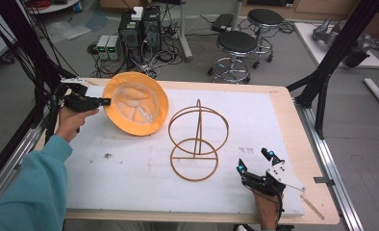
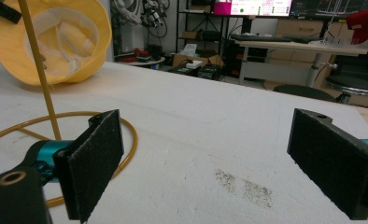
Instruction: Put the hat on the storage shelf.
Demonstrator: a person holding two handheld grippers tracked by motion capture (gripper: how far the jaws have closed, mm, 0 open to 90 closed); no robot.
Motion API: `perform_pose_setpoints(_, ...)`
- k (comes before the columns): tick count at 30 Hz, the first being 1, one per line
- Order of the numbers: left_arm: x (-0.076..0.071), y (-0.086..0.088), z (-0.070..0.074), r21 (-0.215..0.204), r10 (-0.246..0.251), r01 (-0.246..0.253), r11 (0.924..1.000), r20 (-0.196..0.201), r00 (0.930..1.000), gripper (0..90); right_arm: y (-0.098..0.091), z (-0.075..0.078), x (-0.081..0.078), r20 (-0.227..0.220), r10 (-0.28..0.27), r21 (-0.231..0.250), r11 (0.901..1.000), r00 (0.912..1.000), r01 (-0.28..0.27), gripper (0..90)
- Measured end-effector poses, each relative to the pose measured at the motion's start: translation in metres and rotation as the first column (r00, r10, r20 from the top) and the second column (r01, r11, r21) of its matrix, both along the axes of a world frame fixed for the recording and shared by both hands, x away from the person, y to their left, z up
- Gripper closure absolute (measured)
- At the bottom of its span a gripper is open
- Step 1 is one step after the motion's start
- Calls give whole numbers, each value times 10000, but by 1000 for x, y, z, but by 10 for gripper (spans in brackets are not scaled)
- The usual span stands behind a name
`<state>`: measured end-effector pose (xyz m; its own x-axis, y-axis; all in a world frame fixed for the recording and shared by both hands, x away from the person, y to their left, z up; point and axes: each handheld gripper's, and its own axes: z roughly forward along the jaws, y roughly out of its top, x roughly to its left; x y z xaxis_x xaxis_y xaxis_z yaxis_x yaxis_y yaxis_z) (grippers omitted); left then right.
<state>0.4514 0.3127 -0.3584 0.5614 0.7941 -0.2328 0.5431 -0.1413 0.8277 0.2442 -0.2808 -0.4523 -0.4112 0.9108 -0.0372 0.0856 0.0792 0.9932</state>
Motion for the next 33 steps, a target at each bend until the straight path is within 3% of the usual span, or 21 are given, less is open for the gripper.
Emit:
perform_pose_setpoints(4,-2,6,14,618,18,-23,9981,80,10000,867,0,0,0,-2,-19,5,10000,10000,19,95)
perform_pose_setpoints(6,-3,6,26,723,-24,2,9974,299,9996,867,0,0,1,7,-36,-14,10000,10000,36,95)
perform_pose_setpoints(9,-3,3,44,1216,-124,51,9926,595,9982,867,0,0,1,-4,-34,-28,10000,10000,34,95)
perform_pose_setpoints(13,-1,0,60,1536,-90,-42,9881,848,9964,867,0,0,0,62,7,-11,10000,10000,-7,95)
perform_pose_setpoints(19,4,-1,65,1884,-34,-151,9820,974,9952,867,-1,0,0,69,18,-18,10000,10000,-18,95)
perform_pose_setpoints(25,7,1,66,1934,104,-287,9807,948,9954,868,-1,0,0,36,44,20,10000,10000,-44,95)
perform_pose_setpoints(33,7,6,75,2091,168,-417,9770,1195,9927,868,0,0,0,-21,36,11,10000,10000,-36,95)
